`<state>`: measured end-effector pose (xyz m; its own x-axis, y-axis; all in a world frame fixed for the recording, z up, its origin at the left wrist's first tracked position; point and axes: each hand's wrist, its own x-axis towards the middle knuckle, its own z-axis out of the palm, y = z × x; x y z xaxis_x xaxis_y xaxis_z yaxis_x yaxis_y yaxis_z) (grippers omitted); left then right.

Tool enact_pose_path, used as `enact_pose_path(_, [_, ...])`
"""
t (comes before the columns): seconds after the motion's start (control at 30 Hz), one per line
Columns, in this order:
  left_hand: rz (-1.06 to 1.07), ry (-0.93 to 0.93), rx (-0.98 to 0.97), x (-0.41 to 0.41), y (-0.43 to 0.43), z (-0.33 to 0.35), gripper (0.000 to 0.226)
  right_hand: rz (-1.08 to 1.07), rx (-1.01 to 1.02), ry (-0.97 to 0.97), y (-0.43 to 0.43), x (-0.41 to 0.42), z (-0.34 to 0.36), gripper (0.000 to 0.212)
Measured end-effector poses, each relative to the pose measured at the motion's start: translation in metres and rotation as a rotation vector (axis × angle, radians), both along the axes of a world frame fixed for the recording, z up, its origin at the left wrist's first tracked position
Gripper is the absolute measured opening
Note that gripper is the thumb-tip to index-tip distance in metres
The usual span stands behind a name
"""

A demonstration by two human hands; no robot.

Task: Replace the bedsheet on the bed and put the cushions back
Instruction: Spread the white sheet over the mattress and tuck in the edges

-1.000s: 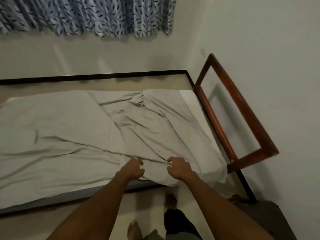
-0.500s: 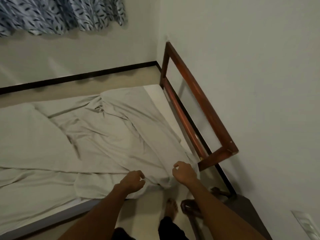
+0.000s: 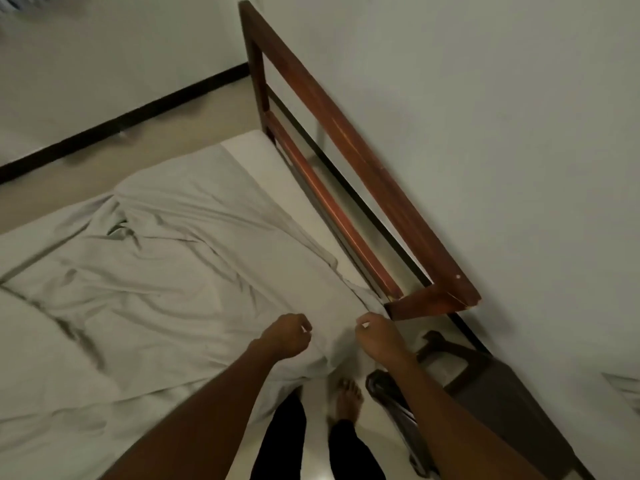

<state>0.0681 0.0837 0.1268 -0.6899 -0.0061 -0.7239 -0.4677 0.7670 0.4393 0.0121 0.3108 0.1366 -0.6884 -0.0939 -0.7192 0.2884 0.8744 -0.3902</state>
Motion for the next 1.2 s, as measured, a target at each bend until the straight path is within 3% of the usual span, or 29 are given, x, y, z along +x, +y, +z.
enact_pose_path(0.13, [-0.080,0.000,0.012,-0.059,-0.003,-0.049,0.025,-0.050,0.114,-0.035,0.011,-0.021,-0.057,0.022])
enact_pose_path(0.47, [-0.210,0.239,-0.150,-0.187,0.015,-0.188,0.034,-0.285,0.188,0.046,0.019,-0.072,-0.205,0.037])
enact_pose_path(0.67, [-0.338,0.314,-0.196,-0.218,0.040,-0.245,0.030,-0.097,0.292,0.236,0.013,-0.078,-0.263,0.063])
enact_pose_path(0.8, [-0.408,0.291,-0.257,-0.210,0.044,-0.261,0.026,-0.126,0.323,0.300,0.013,-0.073,-0.274,0.041])
enact_pose_path(0.9, [-0.431,0.248,-0.244,-0.195,0.035,-0.263,0.030,-0.237,0.231,0.254,0.012,-0.061,-0.270,0.021])
enact_pose_path(1.03, [-0.509,0.220,-0.187,-0.181,0.023,-0.259,0.048,-0.596,0.111,0.354,0.002,-0.044,-0.264,0.024])
enact_pose_path(1.1, [-0.495,0.297,-0.215,-0.179,0.022,-0.252,0.041,-0.768,0.018,0.490,-0.004,-0.039,-0.259,0.019])
enact_pose_path(1.2, [-0.271,0.440,-0.187,-0.183,0.032,-0.236,0.025,-0.936,-0.050,0.579,-0.016,-0.031,-0.252,0.008])
